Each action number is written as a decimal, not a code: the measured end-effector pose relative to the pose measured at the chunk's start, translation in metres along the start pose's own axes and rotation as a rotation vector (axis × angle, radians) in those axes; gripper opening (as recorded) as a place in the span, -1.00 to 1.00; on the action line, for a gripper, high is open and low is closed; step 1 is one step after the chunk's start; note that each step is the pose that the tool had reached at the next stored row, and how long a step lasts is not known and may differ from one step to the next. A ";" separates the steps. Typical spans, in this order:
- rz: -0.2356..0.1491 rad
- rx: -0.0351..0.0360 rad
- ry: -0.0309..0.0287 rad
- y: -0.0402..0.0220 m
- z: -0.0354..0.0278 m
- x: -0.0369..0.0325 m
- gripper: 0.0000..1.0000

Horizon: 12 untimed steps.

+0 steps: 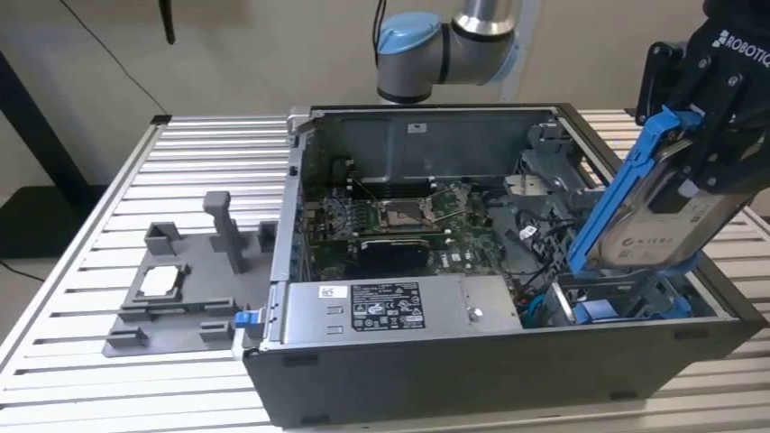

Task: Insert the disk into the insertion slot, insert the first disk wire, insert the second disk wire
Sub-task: 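Insert the disk into the insertion slot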

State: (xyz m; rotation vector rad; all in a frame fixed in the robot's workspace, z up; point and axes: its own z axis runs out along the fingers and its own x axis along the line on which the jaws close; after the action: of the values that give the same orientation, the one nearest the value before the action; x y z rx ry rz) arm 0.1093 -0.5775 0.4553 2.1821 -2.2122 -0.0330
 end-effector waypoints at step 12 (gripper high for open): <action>-0.003 0.0029 0.0002 -0.0098 0.0192 -0.0073 -0.35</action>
State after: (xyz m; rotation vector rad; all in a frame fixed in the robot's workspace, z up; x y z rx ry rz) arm 0.1185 -0.5705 0.4357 2.1869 -2.2102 -0.0297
